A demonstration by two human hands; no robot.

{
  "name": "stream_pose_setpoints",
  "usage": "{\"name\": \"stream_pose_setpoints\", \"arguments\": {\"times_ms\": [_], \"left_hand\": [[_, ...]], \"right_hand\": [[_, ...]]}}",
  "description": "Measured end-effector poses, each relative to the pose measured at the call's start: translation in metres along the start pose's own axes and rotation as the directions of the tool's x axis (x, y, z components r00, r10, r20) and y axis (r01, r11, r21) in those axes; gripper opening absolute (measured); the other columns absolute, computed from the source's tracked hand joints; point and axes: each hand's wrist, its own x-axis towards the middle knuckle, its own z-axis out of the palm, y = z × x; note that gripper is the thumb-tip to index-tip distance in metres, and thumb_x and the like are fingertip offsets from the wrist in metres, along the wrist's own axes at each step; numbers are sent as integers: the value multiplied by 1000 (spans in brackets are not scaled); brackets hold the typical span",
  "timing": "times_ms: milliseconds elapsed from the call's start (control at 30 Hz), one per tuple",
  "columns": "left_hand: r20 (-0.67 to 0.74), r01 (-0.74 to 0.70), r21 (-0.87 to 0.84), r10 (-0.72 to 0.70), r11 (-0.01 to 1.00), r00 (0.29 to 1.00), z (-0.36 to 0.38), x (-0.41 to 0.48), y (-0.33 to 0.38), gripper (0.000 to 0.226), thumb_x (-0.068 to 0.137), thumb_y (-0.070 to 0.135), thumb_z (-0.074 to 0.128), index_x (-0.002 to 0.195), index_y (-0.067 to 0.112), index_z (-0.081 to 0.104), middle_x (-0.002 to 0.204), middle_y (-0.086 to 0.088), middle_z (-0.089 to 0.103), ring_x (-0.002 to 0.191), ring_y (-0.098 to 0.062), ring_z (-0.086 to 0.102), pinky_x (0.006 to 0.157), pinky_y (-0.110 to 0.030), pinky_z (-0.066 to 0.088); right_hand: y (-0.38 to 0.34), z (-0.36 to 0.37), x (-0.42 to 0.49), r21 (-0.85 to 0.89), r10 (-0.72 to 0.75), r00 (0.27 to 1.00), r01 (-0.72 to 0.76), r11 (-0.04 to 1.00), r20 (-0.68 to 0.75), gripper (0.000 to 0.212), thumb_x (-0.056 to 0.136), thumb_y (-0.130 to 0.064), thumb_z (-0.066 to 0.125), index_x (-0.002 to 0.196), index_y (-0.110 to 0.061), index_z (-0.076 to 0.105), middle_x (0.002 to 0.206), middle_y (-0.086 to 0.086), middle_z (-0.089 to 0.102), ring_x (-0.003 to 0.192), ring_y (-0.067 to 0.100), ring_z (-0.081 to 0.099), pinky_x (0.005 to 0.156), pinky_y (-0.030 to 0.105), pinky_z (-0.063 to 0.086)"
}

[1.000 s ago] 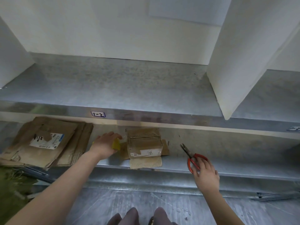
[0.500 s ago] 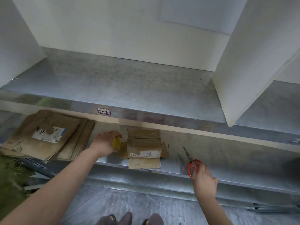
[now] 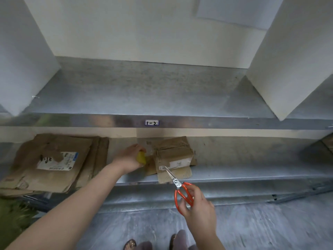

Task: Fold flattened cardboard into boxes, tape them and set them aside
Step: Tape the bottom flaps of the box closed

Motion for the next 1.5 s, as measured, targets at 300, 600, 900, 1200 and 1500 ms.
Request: {"name": "stream_pose_setpoints", "arguments": {"times_ms": [300, 600, 900, 1200, 1500], "left_hand": [[25, -76, -36, 77, 996, 997, -8, 0, -9, 50, 76, 36, 72, 120, 27, 51, 127, 3, 51, 110, -22, 53, 84, -29, 44], [58, -117, -41, 120, 992, 991, -10, 2, -15, 52, 76, 34, 73, 122, 31, 48, 126, 6, 51, 104, -17, 51, 75, -27, 38], [59, -140, -86, 145, 986, 988, -11, 4, -20, 53, 77, 33, 73, 124, 27, 49, 130, 4, 50, 111, -18, 52, 79, -25, 38], [67, -141, -82, 147, 987, 987, -10, 8, -23, 51, 77, 33, 73, 122, 29, 49, 130, 5, 49, 109, -18, 52, 76, -24, 36], [57, -139, -59, 142, 989, 988, -9, 9, -22, 50, 75, 33, 73, 119, 31, 49, 126, 7, 50, 105, -17, 53, 75, -26, 38]], "right_hand": [[-70, 37, -6, 127, 239, 932, -281, 951, 274, 59, 64, -77, 62, 111, -43, 47, 98, -19, 62, 88, 2, 59, 69, 22, 44], [-90, 46, 19, 164, 310, 898, -372, 914, 311, 66, 61, -84, 57, 106, -36, 50, 96, -16, 66, 91, 6, 63, 84, 32, 52], [-97, 44, 30, 84, 315, 911, -348, 934, 265, 42, 82, -67, 56, 108, -34, 51, 91, -14, 61, 88, 11, 61, 77, 29, 52], [-95, 48, 31, 45, 310, 917, -331, 943, 250, 34, 86, -59, 57, 107, -32, 56, 96, -13, 62, 90, 10, 61, 75, 28, 52], [-88, 49, 33, 14, 289, 924, -302, 953, 250, 37, 89, -58, 53, 114, -32, 54, 105, -11, 66, 93, 11, 62, 75, 27, 52]]}}
